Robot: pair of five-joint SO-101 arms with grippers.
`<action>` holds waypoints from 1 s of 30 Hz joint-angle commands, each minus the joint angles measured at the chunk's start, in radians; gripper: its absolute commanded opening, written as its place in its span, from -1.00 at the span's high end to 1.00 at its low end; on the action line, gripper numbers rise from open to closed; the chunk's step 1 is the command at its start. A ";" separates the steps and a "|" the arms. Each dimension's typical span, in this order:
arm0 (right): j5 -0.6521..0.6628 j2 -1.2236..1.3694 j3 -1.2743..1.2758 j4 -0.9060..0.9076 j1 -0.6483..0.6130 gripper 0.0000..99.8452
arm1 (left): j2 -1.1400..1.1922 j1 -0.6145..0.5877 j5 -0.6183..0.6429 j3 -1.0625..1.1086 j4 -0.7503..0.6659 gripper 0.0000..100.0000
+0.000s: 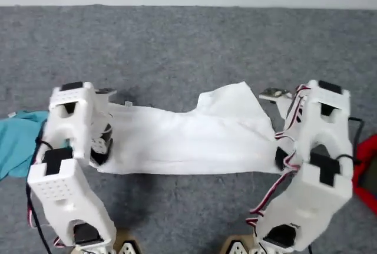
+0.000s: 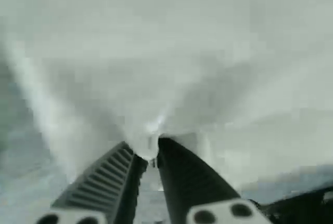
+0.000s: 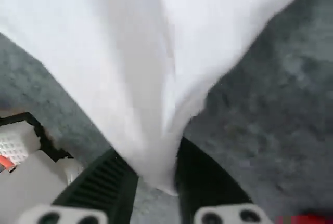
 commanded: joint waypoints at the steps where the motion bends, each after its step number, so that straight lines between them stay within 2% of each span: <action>1: 0.012 -0.162 -0.048 0.036 0.021 0.54 | -0.140 -0.041 -0.005 -0.108 0.064 0.97; 5: 0.012 -0.294 -0.097 0.058 -0.028 0.32 | -0.250 -0.040 -0.005 -0.160 0.132 0.84; 11: 0.008 -0.331 -0.104 0.041 -0.134 0.29 | -0.296 -0.043 -0.008 -0.108 0.141 0.58; 18: -0.048 -0.216 -0.144 -0.243 -0.223 0.29 | -0.304 -0.049 -0.005 -0.008 0.143 0.59; 21: -0.064 -0.094 -0.222 -0.318 -0.275 0.29 | -0.304 -0.049 -0.003 0.004 0.143 0.68; 25: -0.124 0.122 -0.431 -0.309 -0.320 0.29 | -0.304 -0.049 -0.003 0.007 0.143 0.79; 30: -0.178 0.423 -0.741 -0.196 -0.340 0.29 | -0.304 -0.048 -0.002 0.007 0.143 0.80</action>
